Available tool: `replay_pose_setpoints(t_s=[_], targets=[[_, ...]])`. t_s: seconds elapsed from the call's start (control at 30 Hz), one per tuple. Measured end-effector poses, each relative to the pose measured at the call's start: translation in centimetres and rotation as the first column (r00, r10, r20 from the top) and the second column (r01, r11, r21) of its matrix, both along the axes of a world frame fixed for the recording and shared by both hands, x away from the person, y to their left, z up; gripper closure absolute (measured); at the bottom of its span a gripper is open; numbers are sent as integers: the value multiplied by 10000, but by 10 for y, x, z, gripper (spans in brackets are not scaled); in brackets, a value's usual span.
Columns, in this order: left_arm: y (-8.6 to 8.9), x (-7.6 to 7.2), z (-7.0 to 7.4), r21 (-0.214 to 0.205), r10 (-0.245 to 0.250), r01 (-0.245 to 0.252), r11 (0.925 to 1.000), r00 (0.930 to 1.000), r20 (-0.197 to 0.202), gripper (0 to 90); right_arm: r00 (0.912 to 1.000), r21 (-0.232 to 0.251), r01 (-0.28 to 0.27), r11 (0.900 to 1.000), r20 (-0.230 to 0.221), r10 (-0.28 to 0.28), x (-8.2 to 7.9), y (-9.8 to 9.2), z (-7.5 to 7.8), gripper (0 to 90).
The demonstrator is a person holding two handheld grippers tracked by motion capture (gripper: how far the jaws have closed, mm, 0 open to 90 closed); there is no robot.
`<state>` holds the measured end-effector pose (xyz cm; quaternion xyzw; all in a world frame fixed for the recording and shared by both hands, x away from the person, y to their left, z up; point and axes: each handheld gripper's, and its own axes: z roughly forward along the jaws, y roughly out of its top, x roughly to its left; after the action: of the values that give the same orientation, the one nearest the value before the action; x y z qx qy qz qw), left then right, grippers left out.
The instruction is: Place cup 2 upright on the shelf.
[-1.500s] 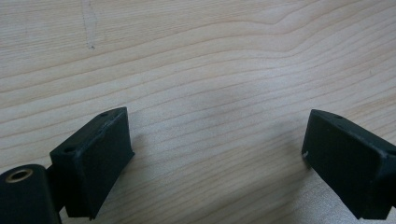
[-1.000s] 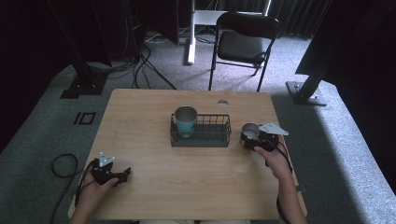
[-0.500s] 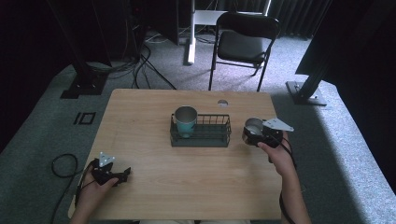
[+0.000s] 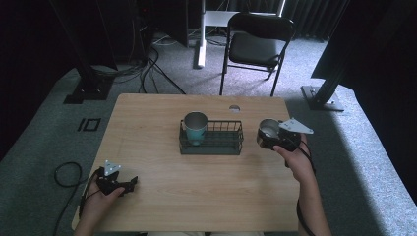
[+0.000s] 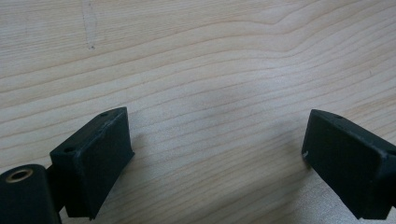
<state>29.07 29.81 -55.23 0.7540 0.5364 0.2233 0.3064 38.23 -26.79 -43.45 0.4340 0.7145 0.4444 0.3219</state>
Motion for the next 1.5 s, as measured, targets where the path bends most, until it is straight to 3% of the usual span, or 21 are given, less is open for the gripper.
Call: replay_pose_setpoints(t_s=[0.33, 0.8, 1.5], targets=[[0, 0, 0, 11, -8, 8, 10000, 10000, 1, 89, 9996, -126, -189, 9997, 209, 191, 1, 8, 18, 130], [0, 0, 0, 10, -6, 6, 10000, 10000, 3, 89, 9971, -77, -599, 9982, 467, 602, 6, 33, 37, 130], [0, 0, 0, 7, -2, 2, 10000, 10000, 5, 89, 9883, -128, -1443, 9895, 480, 1447, 18, 81, 41, 130]])
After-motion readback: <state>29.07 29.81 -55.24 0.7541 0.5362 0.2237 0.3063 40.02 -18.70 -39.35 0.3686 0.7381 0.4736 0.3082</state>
